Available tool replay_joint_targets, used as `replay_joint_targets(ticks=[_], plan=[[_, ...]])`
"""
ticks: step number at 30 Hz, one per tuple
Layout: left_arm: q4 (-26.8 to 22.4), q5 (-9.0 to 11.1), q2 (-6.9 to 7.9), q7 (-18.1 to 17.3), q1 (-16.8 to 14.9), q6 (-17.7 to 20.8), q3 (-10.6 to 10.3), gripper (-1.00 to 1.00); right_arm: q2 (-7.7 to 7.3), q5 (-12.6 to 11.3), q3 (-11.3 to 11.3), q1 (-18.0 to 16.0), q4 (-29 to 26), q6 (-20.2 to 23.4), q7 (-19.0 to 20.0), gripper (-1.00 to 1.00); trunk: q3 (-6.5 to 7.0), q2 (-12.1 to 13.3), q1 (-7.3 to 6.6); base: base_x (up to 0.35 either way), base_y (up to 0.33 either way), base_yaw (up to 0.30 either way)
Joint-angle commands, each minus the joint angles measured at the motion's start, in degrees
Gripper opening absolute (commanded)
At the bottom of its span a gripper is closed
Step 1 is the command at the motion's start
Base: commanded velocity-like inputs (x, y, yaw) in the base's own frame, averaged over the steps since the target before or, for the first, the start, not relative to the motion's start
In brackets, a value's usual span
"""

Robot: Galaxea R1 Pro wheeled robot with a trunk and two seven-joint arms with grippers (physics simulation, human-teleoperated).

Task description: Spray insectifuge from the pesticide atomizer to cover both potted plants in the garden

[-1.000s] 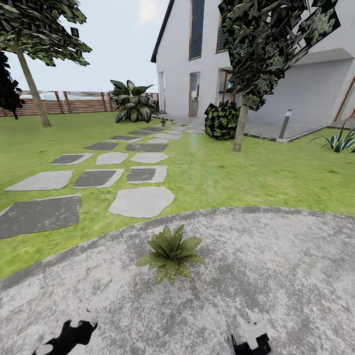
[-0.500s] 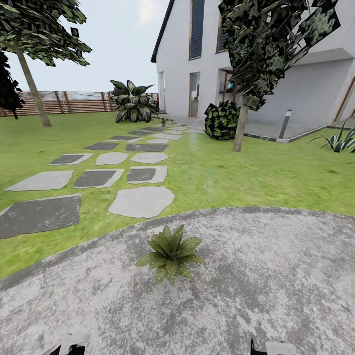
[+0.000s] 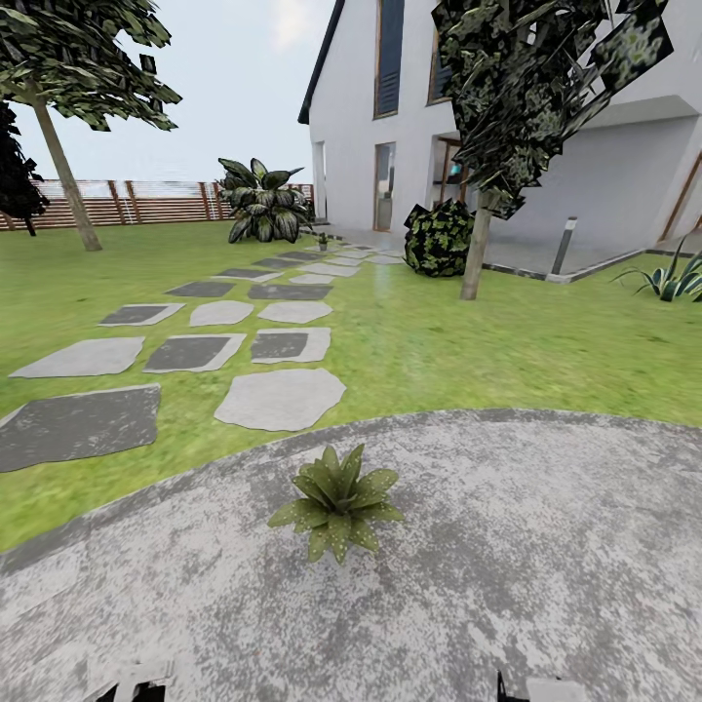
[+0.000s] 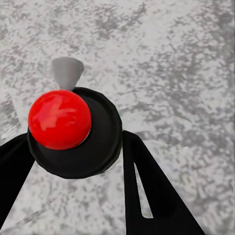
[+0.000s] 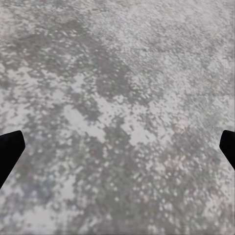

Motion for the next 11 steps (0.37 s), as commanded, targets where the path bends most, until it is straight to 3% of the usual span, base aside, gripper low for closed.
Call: replay_joint_targets(ticks=[1,6,11], plan=[[0.01,-0.29,-0.09,-0.25,-0.04,-0.19,0.48,-1.0,0.19,0.61,-0.33,-0.03,0.07,-0.1,-0.29,1.0,-0.05,-0.02,-0.01,0.0,0.0,0.0],[0.24,-0.2,-0.39,-0.15,-0.04,-0.15,0.56,-1.0,2.24,0.61,-0.33,-0.02,0.11,-0.09,-0.22,1.0,-0.05,-0.02,-0.01,0.0,0.0,0.0],[1.52,-0.28,-0.46,-0.15,-0.04,-0.19,0.52,-1.0,2.47,0.61,-0.33,-0.02,0.11,-0.09,-0.22,1.0,-0.05,-0.02,-0.01,0.0,0.0,0.0]])
